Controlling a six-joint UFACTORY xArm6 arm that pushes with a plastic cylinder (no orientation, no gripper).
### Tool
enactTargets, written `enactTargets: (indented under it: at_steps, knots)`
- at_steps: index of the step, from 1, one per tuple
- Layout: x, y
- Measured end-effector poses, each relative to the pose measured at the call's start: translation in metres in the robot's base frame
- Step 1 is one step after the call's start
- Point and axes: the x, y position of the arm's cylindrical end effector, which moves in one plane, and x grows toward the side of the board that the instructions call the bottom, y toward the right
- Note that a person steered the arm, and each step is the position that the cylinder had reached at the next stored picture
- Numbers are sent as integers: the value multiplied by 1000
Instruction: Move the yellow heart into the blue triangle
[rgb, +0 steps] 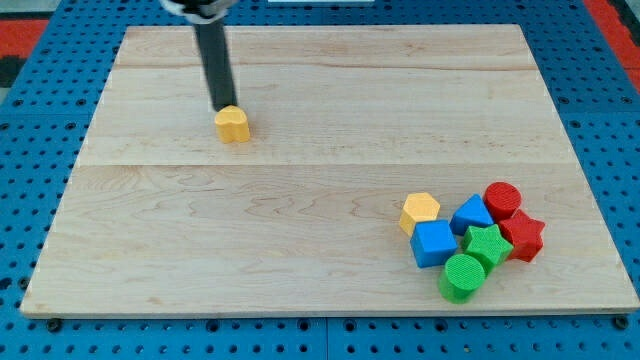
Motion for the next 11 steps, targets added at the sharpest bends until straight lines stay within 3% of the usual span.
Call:
enactTargets:
  at_steps: [2,4,5,7,8,9,10,11]
  knots:
    - [52,124]
    - [41,3]
    - [68,-20]
    - [79,219]
    - [77,250]
    - [69,221]
    - [83,203]
    - [123,256]
